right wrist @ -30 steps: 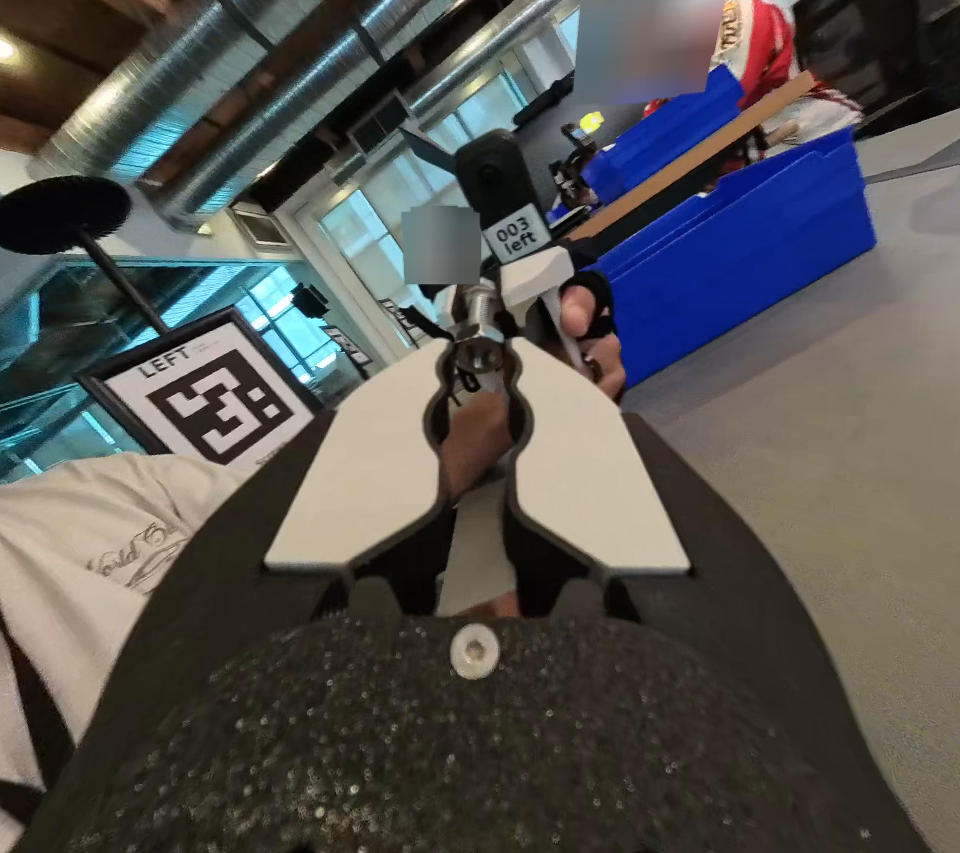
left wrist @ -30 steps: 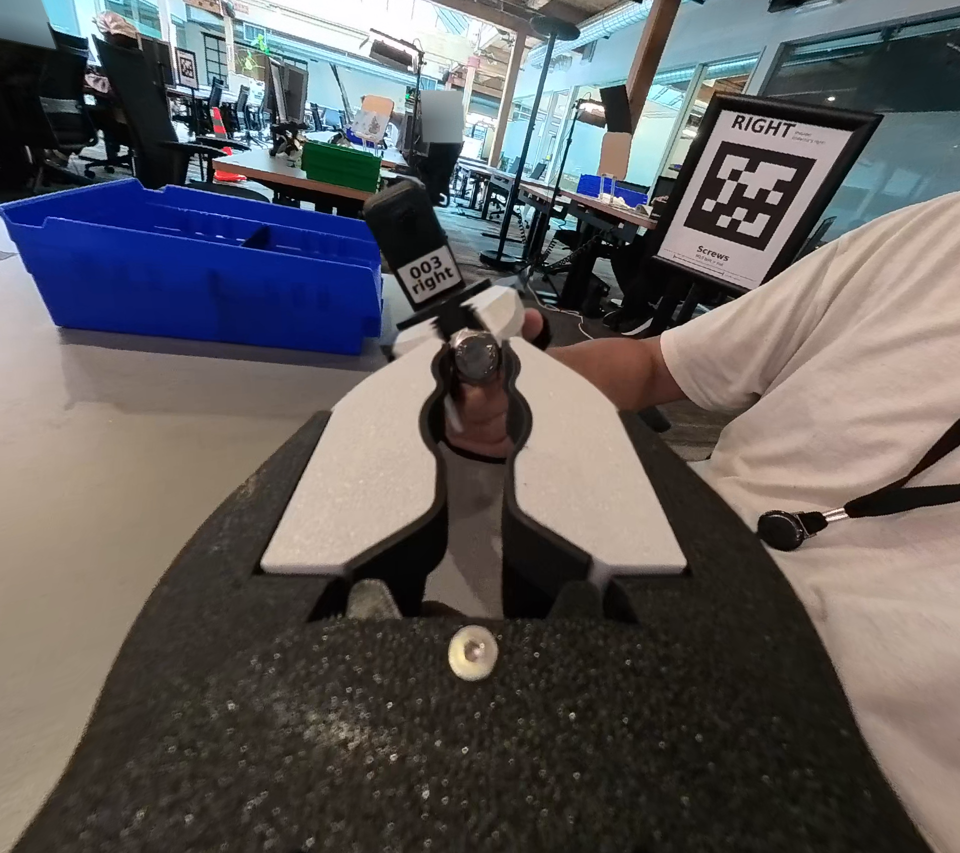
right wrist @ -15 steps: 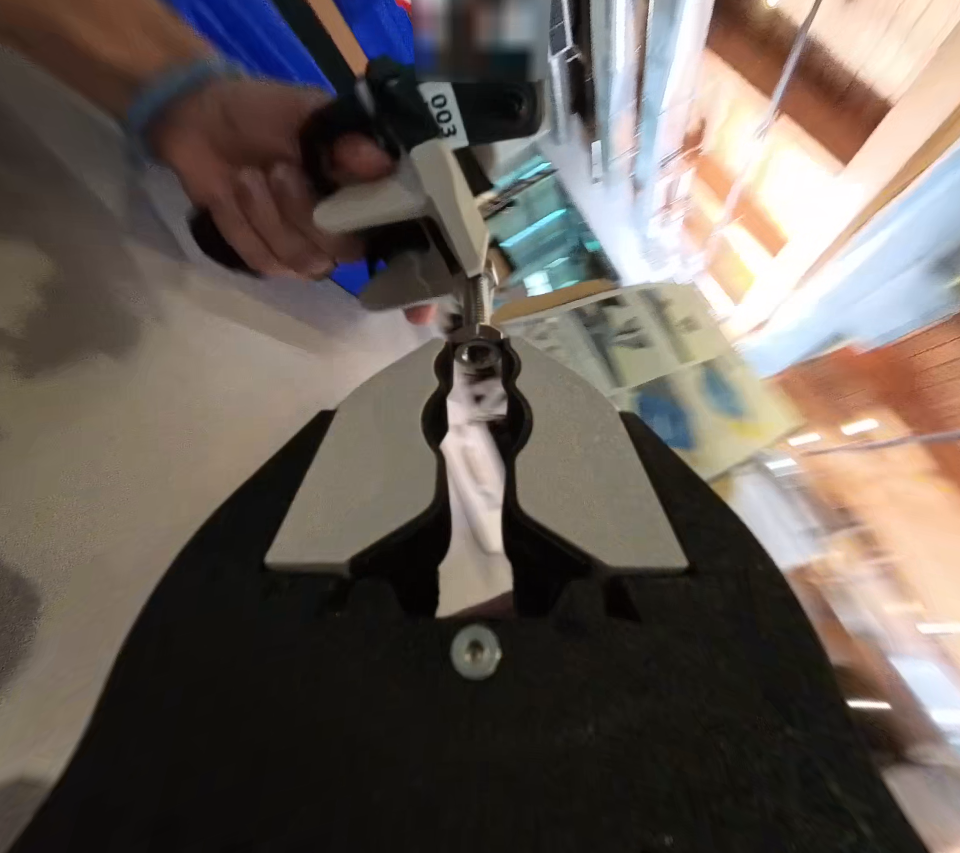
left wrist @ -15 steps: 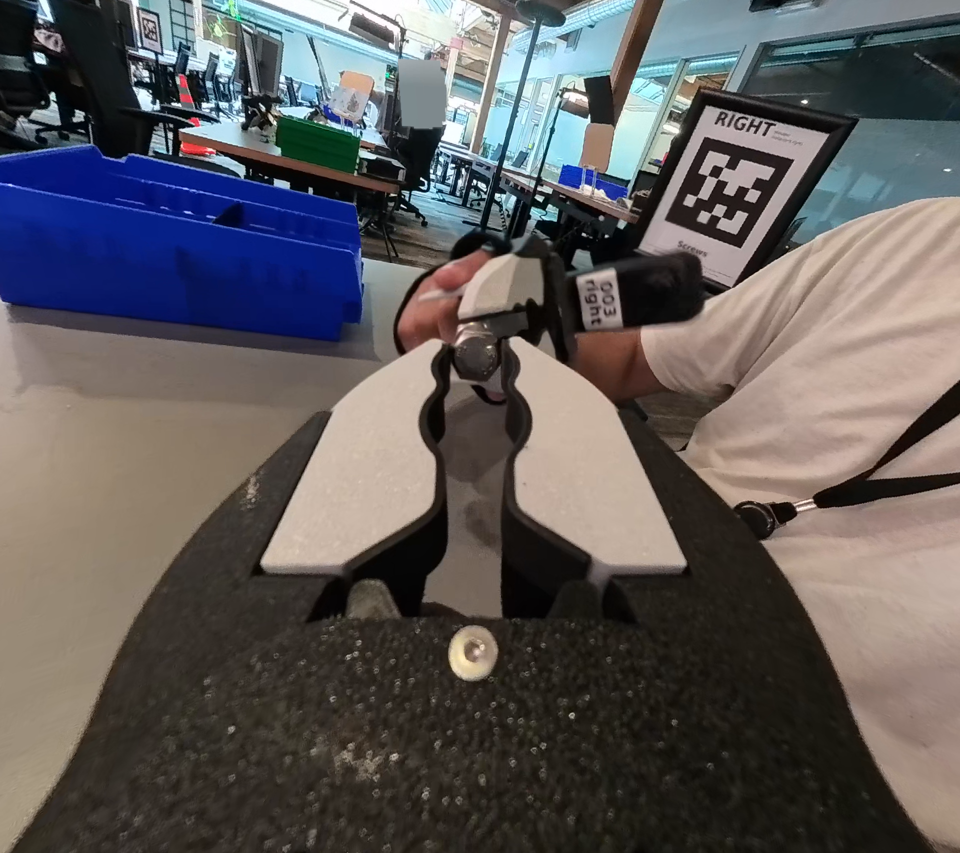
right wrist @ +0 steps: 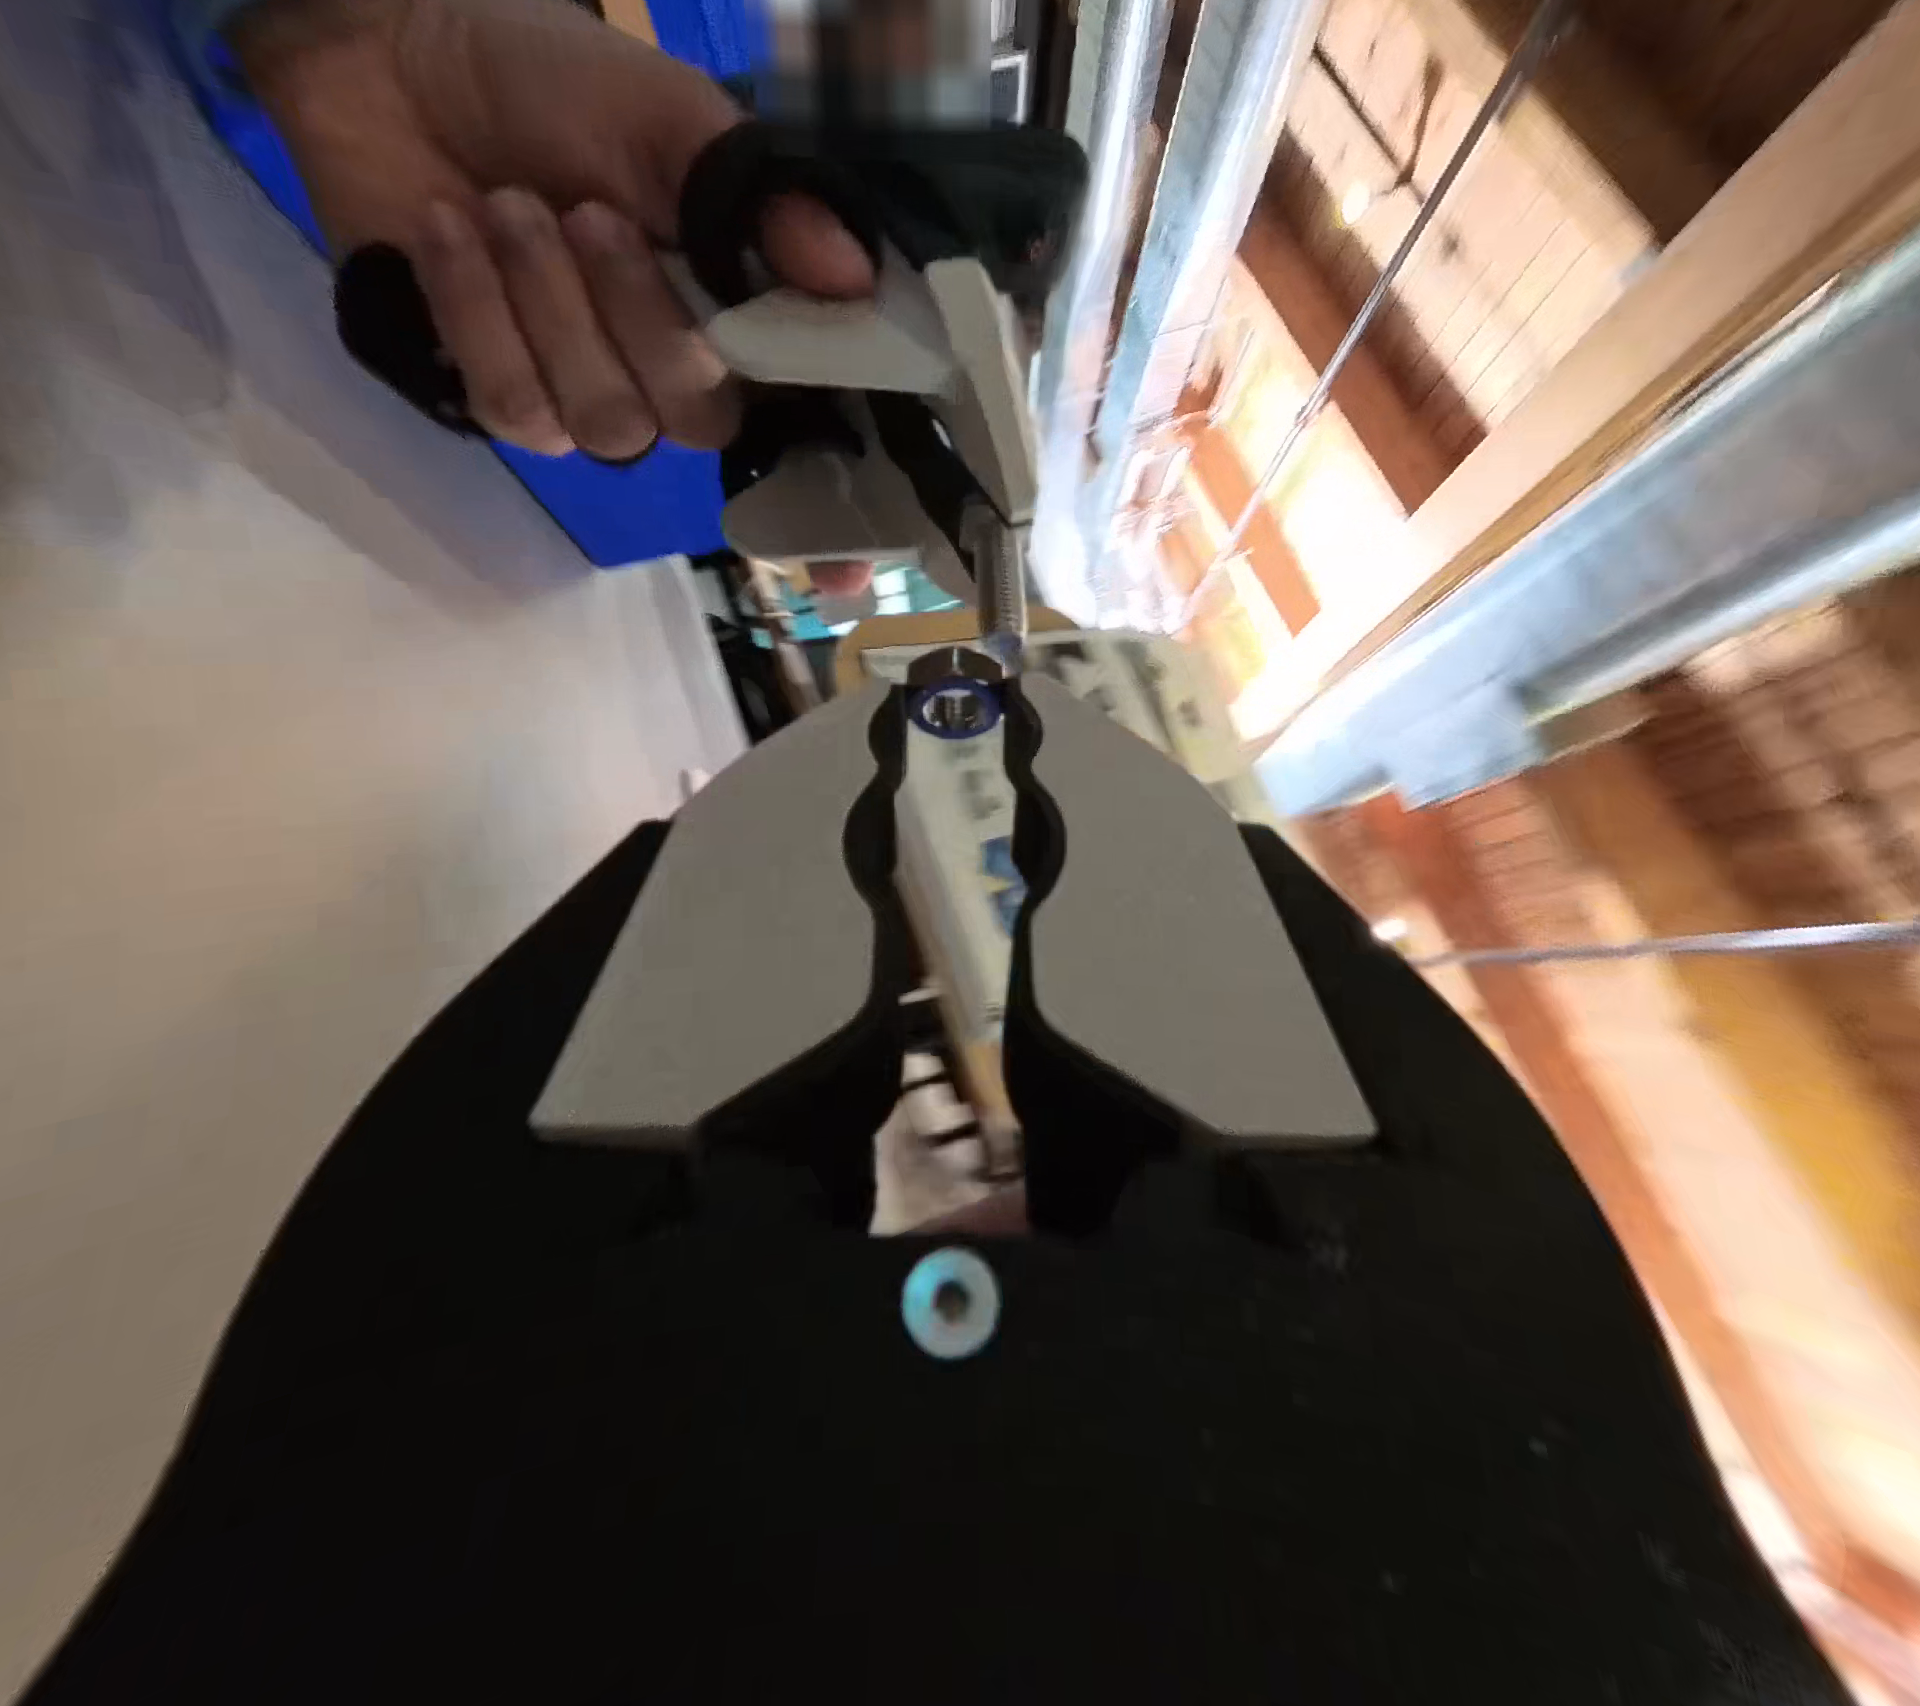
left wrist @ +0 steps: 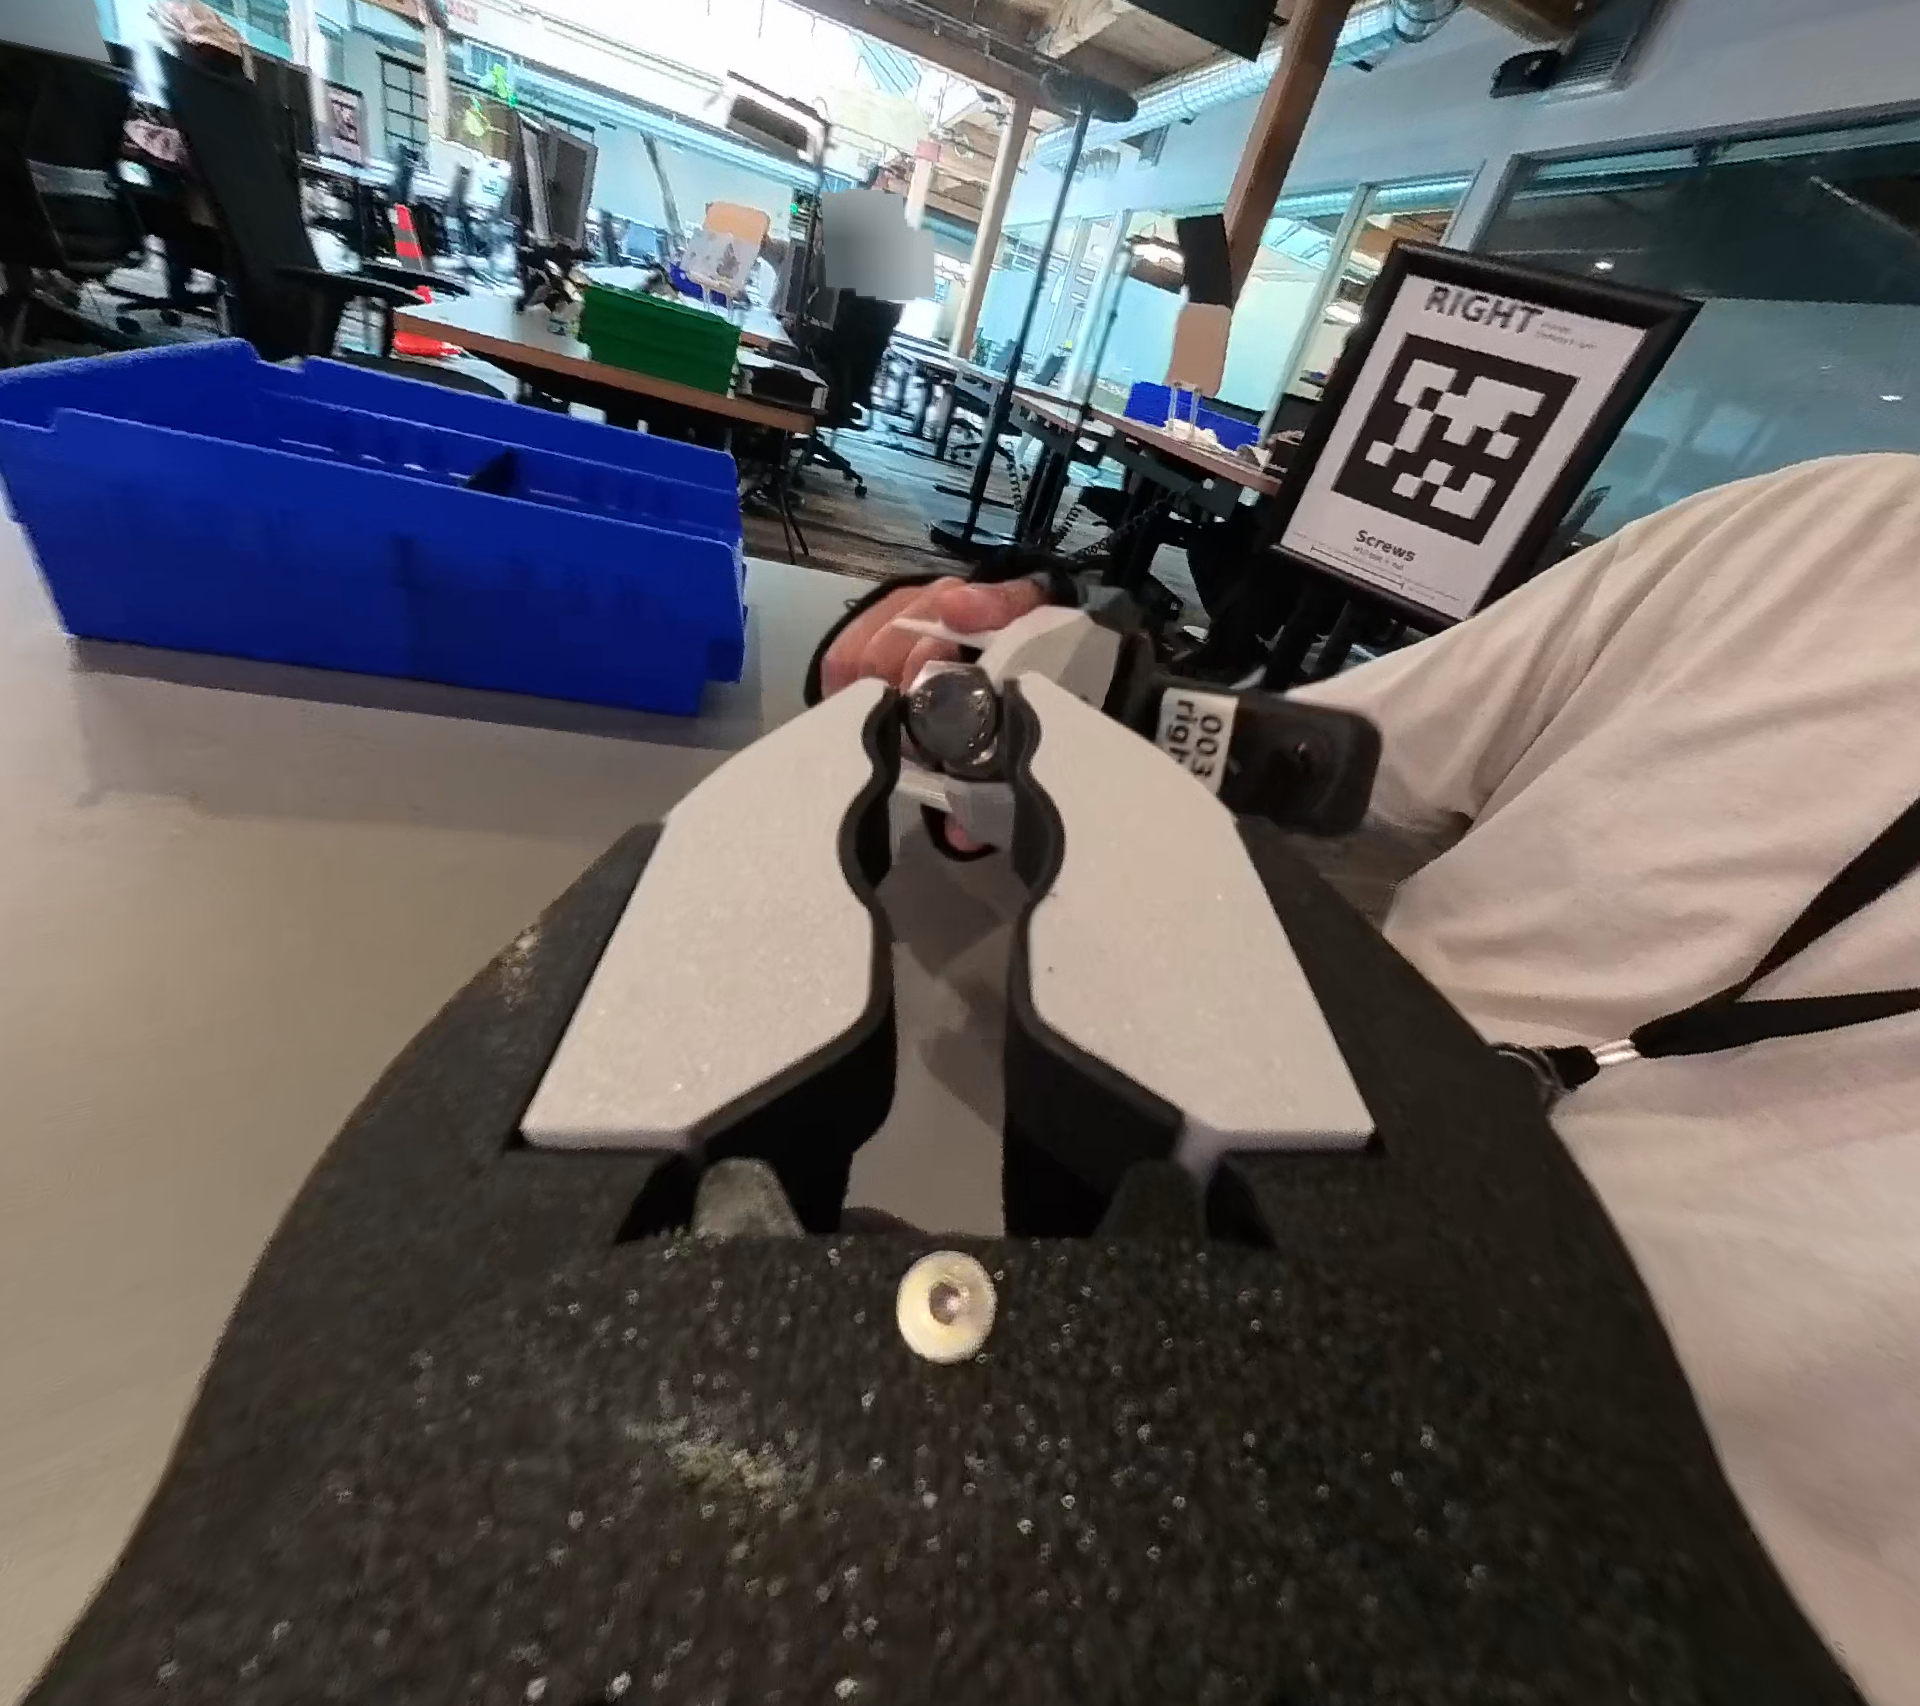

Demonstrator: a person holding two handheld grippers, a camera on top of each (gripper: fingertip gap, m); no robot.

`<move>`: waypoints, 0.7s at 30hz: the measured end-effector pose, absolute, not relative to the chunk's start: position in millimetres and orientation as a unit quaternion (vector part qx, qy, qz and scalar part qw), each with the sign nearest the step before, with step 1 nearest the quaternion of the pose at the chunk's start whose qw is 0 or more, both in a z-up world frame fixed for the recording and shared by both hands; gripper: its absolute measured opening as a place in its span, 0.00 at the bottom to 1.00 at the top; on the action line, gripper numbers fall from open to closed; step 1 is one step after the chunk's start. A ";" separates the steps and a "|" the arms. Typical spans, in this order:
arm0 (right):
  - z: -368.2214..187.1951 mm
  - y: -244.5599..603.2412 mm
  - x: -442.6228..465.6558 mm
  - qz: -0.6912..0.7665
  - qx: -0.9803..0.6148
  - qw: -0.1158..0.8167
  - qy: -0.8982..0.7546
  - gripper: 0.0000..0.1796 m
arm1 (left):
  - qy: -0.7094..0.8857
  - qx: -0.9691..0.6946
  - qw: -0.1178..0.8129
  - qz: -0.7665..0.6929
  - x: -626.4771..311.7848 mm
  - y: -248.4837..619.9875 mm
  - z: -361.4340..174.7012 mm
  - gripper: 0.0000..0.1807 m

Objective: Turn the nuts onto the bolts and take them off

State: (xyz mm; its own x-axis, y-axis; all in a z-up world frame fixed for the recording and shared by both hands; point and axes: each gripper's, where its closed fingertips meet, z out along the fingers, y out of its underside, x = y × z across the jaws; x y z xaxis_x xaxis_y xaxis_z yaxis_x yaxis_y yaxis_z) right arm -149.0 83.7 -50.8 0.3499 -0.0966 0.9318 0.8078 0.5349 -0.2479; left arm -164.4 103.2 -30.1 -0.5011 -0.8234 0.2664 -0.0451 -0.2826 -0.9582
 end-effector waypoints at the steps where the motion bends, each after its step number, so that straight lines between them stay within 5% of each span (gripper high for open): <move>1: -48.9 87.5 -146.3 -0.262 -0.407 0.743 -0.461 0.09 | 0.521 -0.416 0.300 -0.682 -163.4 107.5 -28.6 0.10; 9: -82.4 144.9 -108.2 0.111 -0.700 0.680 -0.187 0.09 | 0.339 -0.642 0.592 -0.352 -175.7 234.6 -47.0 0.10; 12: -96.5 155.9 -88.4 0.116 -0.742 0.648 -0.127 0.10 | 0.301 -0.686 0.622 -0.227 -194.5 251.6 -59.1 0.10; 21: -94.4 156.0 -76.8 0.074 -0.740 0.657 -0.120 0.10 | 0.293 -0.709 0.592 -0.245 -189.5 250.3 -73.7 0.10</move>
State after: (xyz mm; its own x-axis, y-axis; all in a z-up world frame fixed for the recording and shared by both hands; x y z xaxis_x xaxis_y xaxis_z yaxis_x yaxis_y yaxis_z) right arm -76.8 156.0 -94.4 0.9602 0.2752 0.0482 0.0804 -0.1070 -0.9910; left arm -189.5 250.3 -73.7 0.7087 -0.7055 0.0011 -0.1248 -0.1268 -0.9840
